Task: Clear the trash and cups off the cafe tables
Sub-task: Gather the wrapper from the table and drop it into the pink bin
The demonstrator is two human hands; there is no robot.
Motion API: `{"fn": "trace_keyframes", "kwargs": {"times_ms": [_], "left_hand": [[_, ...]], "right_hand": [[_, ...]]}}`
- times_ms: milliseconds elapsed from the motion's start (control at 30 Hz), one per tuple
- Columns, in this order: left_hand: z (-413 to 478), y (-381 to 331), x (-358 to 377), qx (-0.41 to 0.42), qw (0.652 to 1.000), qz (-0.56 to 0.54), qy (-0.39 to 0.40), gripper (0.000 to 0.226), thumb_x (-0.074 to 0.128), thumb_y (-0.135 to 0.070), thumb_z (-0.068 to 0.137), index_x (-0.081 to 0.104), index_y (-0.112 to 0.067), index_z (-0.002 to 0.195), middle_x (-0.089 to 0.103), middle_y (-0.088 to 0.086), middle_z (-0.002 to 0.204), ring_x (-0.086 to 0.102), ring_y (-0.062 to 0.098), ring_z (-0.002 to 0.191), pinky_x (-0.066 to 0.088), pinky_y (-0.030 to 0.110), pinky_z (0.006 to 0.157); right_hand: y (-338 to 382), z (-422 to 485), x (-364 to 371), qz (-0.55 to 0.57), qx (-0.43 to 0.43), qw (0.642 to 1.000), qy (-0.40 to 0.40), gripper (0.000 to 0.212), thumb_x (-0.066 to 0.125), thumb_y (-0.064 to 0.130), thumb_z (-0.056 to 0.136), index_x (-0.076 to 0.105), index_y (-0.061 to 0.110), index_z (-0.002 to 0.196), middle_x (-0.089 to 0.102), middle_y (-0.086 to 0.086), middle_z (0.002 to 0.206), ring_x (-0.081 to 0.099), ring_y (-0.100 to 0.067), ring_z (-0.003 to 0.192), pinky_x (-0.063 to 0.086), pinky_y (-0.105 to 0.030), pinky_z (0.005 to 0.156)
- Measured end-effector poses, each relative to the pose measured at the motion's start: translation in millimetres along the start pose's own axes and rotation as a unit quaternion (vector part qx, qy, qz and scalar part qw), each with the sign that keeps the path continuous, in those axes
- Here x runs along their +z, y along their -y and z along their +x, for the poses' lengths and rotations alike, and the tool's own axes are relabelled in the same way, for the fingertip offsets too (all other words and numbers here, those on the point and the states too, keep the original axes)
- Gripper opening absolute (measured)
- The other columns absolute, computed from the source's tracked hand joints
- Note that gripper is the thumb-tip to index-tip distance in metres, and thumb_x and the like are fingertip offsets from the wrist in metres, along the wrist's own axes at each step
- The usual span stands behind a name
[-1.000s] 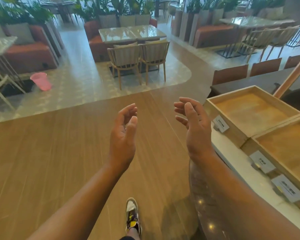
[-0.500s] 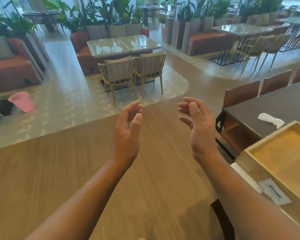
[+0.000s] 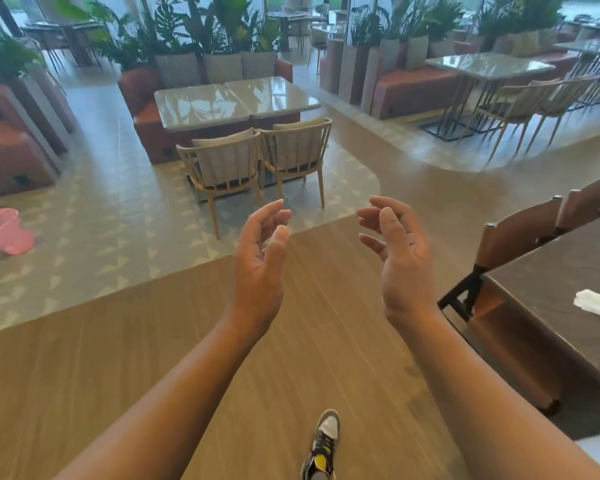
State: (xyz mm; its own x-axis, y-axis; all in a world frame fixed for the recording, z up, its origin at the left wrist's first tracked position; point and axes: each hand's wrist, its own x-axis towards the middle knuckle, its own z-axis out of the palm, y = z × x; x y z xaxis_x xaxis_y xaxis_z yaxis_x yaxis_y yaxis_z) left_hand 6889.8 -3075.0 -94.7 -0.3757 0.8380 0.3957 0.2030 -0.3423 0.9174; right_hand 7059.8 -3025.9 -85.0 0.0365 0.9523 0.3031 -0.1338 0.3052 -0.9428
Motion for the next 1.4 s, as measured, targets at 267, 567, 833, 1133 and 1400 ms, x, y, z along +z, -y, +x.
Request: {"fn": "trace_keyframes", "kwargs": {"times_ms": [267, 567, 833, 1133, 1400], "left_hand": [[184.8, 67.5, 62.8, 0.001, 1.000, 0.004, -0.008, 0.043, 0.047, -0.052, 0.097, 0.055, -0.036, 0.136, 0.065, -0.016, 0.131, 0.060, 0.006, 0.129, 0.051, 0.048, 0.112], [360.7, 140.1, 125.8, -0.008, 1.000, -0.012, 0.003, 0.031, 0.046, -0.041, 0.104, 0.054, -0.043, 0.134, 0.065, -0.018, 0.133, 0.060, 0.003, 0.130, 0.050, 0.047, 0.113], [537.3, 227.7, 176.0, 0.009, 0.998, -0.069, 0.014, 0.045, 0.047, -0.047, 0.097, 0.060, -0.026, 0.135, 0.070, -0.012, 0.127, 0.064, 0.006, 0.126, 0.055, 0.038, 0.107], [750.1, 296.8, 247.9, -0.006, 0.992, -0.098, 0.081, 0.042, 0.050, -0.045, 0.097, 0.063, -0.027, 0.132, 0.071, -0.013, 0.126, 0.064, 0.005, 0.125, 0.055, 0.040, 0.107], [889.0, 356.2, 351.7, -0.027, 0.981, -0.140, 0.130, 0.038, 0.053, -0.043, 0.094, 0.065, -0.028, 0.127, 0.071, -0.002, 0.130, 0.064, 0.013, 0.127, 0.053, 0.047, 0.109]], "right_hand": [[-59.0, 203.5, 25.6, 0.013, -0.001, 1.000, 0.015, 0.031, 0.053, 0.043, 0.099, 0.070, 0.028, 0.119, 0.073, 0.000, 0.115, 0.068, -0.018, 0.114, 0.055, -0.047, 0.102], [-114.8, 388.0, 49.6, -0.003, -0.008, 1.000, 0.021, 0.029, 0.052, 0.038, 0.101, 0.068, 0.025, 0.120, 0.076, 0.012, 0.106, 0.069, -0.011, 0.107, 0.055, -0.043, 0.098], [-192.4, 558.8, 84.4, -0.021, -0.007, 1.000, -0.019, 0.050, 0.056, 0.054, 0.092, 0.069, 0.020, 0.126, 0.074, -0.002, 0.116, 0.069, -0.019, 0.113, 0.056, -0.041, 0.096], [-242.1, 762.3, 116.5, -0.032, -0.019, 0.996, -0.077, 0.043, 0.057, 0.056, 0.093, 0.071, 0.027, 0.121, 0.075, 0.000, 0.114, 0.069, -0.021, 0.113, 0.055, -0.042, 0.095], [-296.4, 914.6, 85.4, -0.038, -0.027, 0.991, -0.126, 0.034, 0.058, 0.056, 0.093, 0.072, 0.036, 0.116, 0.076, 0.006, 0.112, 0.069, -0.019, 0.114, 0.056, -0.046, 0.098]]}}
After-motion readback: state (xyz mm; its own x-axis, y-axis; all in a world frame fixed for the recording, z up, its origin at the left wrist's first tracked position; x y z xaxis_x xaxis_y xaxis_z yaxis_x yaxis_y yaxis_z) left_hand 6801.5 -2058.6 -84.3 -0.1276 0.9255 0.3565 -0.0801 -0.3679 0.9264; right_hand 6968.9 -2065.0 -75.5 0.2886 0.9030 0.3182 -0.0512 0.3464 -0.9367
